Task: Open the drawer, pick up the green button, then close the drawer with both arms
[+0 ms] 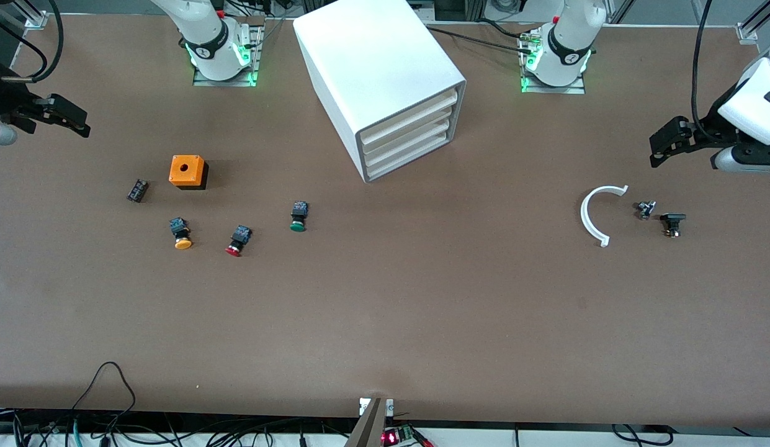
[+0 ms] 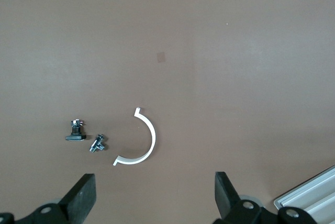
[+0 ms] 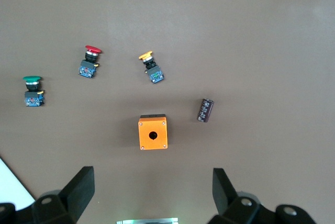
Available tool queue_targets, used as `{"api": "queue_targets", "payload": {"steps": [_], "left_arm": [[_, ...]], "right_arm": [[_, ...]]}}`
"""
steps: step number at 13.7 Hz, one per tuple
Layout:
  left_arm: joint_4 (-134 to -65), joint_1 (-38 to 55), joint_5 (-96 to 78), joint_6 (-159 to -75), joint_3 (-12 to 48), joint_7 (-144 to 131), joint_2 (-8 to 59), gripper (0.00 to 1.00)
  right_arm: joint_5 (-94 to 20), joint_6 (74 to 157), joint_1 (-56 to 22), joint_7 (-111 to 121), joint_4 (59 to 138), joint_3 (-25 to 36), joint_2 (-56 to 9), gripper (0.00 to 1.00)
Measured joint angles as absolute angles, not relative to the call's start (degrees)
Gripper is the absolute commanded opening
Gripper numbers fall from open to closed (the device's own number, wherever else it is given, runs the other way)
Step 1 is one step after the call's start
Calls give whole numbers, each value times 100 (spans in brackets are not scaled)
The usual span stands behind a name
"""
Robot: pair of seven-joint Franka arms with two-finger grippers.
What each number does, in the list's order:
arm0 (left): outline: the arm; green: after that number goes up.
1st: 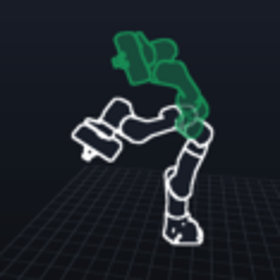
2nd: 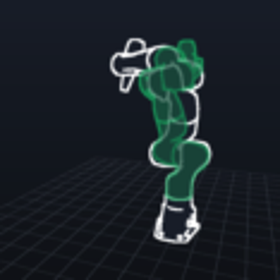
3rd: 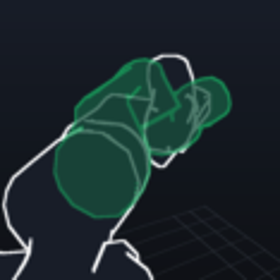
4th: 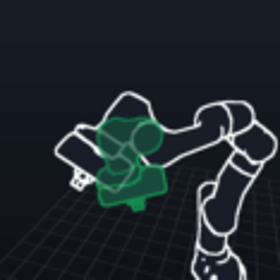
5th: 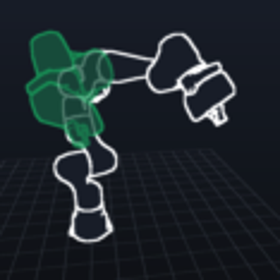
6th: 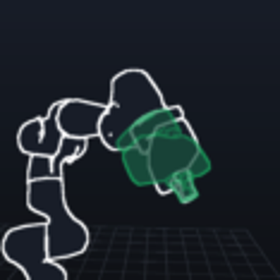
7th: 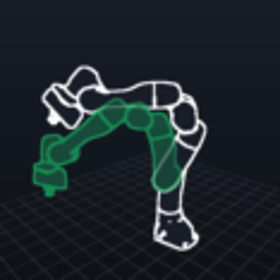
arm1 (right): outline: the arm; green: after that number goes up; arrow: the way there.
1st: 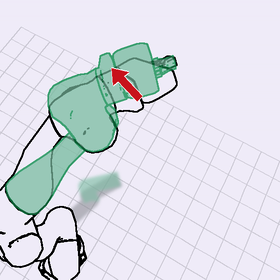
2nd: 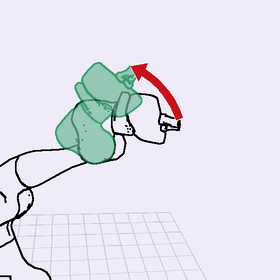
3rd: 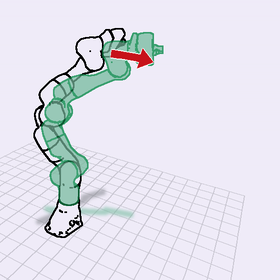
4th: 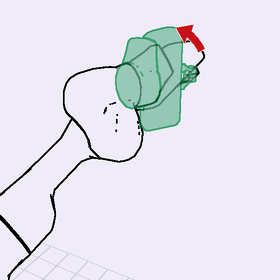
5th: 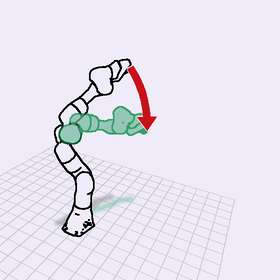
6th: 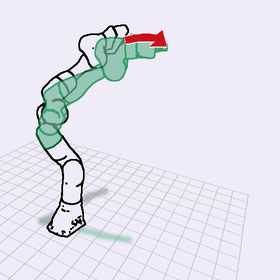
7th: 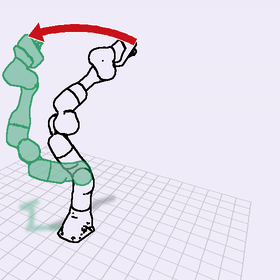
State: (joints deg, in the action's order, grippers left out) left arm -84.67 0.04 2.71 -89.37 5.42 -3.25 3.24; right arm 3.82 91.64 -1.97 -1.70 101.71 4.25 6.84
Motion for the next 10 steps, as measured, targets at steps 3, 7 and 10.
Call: {"api": "queue_targets", "payload": {"steps": [3,7,10], "left_arm": [[-8467,5,270,-8816,544,-309,346,100],[-8467,9,270,-8796,550,-295,349,100],[-8466,11,267,-8796,551,-294,349,100]], "right_arm": [[378,9155,-210,-329,10167,414,729,100],[372,9064,-210,-45,10166,429,829,100],[371,9059,-210,-45,10167,428,838,100]]}}
